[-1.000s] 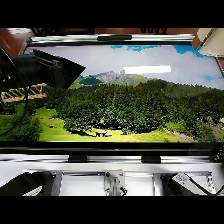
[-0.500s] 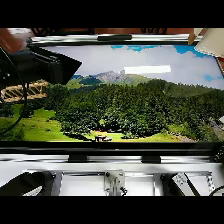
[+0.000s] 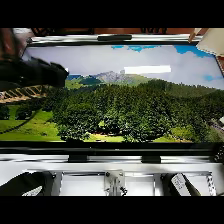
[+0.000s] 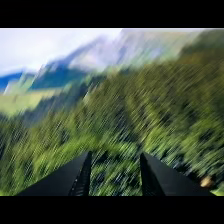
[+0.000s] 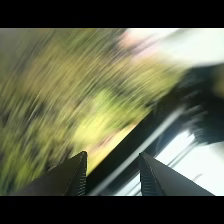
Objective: Fold the shirts.
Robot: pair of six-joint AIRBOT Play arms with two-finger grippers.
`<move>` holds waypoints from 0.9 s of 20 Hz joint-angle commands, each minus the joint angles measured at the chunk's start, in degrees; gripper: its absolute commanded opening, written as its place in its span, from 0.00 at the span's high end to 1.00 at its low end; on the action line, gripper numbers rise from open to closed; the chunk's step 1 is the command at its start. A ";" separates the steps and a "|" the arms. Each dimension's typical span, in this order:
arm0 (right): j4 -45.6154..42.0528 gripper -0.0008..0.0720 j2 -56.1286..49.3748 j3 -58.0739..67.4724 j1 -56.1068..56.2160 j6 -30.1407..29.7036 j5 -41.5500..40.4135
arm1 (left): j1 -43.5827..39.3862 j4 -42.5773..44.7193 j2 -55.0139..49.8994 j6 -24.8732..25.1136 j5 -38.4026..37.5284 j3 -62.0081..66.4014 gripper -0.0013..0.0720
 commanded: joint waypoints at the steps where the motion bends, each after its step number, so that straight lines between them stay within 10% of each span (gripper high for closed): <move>1: -0.50 0.40 2.86 -13.20 22.73 4.20 -2.38 | -0.07 7.21 -7.23 -3.54 -20.50 -0.20 0.44; 7: -6.19 0.14 -2.14 -27.96 48.50 6.80 -9.20 | -1.84 1.33 -7.23 -7.19 -15.10 -13.75 0.03; 18: -7.78 0.14 -5.01 -27.93 50.16 5.53 -13.03 | -1.70 1.18 -7.15 -8.39 -5.40 -22.29 0.04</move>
